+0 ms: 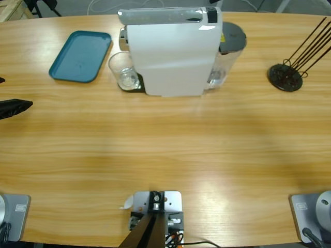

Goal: Pour coffee

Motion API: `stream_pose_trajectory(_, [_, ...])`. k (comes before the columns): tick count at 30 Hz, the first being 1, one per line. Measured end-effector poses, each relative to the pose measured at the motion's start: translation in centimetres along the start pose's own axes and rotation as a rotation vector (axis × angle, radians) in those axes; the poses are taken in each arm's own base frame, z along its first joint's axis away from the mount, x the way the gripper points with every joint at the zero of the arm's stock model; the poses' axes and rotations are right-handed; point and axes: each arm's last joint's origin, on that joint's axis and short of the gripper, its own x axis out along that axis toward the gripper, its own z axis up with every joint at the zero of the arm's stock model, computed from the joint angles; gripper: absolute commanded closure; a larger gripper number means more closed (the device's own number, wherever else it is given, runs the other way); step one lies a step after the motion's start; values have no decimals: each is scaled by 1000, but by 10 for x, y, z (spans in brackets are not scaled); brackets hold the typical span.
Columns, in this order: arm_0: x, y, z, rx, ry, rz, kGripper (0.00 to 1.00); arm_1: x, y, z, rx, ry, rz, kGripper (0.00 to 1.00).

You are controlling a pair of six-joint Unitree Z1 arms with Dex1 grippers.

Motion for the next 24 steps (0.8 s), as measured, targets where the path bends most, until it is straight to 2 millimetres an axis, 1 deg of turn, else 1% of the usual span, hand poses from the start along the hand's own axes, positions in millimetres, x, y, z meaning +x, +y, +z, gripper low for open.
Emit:
stream_pose_trajectory(6, [0, 0, 0, 0, 0, 0, 59, 2, -1, 0, 2, 6, -2, 1000])
stream_pose_trajectory(10, [1, 0, 0, 0, 3, 0, 59, 3, -5, -1, 11, 10, -9, 1000])
stream_pose_trajectory(14, [4, 0, 1, 1, 15, -1, 59, 7, -9, -1, 19, 17, -12, 1000])
stream_pose_trajectory(24, [7, -1, 2, 3, 25, -3, 59, 15, -11, 2, 20, 28, -10, 1000])
